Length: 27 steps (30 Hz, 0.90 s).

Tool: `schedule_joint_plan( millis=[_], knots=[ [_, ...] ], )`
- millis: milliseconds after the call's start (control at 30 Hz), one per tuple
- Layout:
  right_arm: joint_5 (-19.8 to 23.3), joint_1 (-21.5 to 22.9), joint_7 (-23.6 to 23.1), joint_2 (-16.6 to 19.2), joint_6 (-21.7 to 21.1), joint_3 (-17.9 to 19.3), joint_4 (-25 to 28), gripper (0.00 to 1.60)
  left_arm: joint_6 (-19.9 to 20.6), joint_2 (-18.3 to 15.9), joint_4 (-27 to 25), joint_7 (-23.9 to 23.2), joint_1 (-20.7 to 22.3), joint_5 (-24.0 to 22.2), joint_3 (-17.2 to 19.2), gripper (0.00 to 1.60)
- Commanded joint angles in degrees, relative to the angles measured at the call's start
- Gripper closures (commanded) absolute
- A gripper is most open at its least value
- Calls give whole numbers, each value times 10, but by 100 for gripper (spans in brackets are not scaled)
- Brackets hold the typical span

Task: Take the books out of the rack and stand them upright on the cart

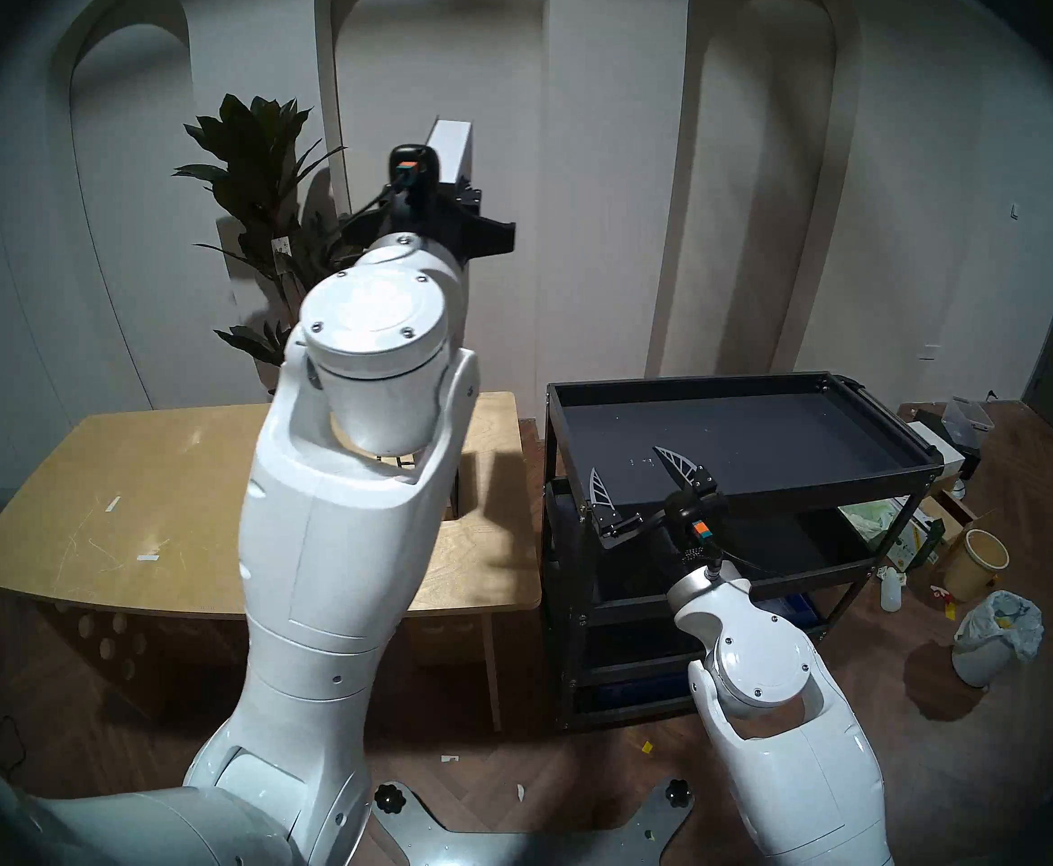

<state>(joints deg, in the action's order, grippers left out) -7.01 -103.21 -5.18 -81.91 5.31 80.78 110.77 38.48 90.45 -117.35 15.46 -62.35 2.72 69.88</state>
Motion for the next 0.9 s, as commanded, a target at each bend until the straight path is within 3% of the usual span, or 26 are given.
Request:
schedule_joint_plan(
  millis=[0, 533, 867],
  knots=[
    [-16, 14, 10, -1, 18, -4, 18, 0, -8, 60, 33, 1, 64, 24, -30, 160],
    [-50, 46, 51, -24, 32, -33, 18, 0, -2, 164, 236, 16, 140, 41, -56, 160],
    [-64, 76, 88, -53, 32, -46, 0, 0, 5, 219, 332, 33, 185, 41, -21, 160]
  ],
)
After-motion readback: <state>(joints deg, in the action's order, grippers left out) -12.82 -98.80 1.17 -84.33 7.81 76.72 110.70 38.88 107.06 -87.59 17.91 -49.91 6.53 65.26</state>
